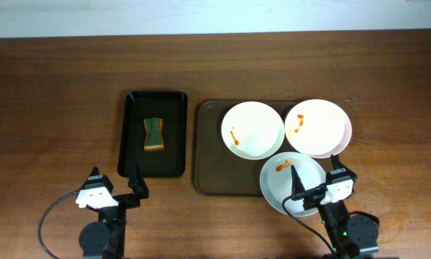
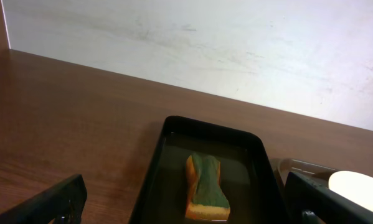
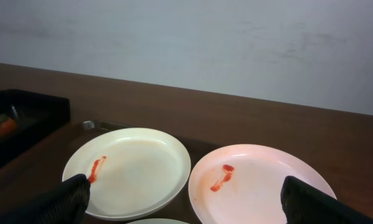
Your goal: Clean dirty plates on tray and stack at the side
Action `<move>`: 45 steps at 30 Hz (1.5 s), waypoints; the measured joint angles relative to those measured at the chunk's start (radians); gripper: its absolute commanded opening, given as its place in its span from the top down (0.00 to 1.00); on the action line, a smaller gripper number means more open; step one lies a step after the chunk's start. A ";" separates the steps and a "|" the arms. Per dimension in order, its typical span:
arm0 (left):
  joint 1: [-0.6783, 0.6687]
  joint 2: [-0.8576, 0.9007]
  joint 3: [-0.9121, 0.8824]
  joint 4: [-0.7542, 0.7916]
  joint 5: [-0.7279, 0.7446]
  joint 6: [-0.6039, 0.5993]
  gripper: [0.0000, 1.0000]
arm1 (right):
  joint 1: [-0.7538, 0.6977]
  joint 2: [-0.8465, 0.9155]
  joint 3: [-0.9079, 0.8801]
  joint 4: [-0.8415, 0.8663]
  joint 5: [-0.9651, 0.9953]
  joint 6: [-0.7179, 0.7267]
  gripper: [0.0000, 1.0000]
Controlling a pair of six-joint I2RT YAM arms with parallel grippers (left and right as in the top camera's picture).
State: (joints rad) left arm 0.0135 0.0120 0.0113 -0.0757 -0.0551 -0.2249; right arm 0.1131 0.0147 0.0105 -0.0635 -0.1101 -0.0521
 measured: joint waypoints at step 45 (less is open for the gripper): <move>0.000 1.342 1.408 -1.080 0.326 0.126 0.61 | 0.000 0.001 0.000 0.000 0.000 0.000 0.02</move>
State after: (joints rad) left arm 0.0135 1.3540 1.4189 -1.1561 0.2710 -0.0994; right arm 0.1131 0.0158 0.0105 -0.0635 -0.1101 -0.0517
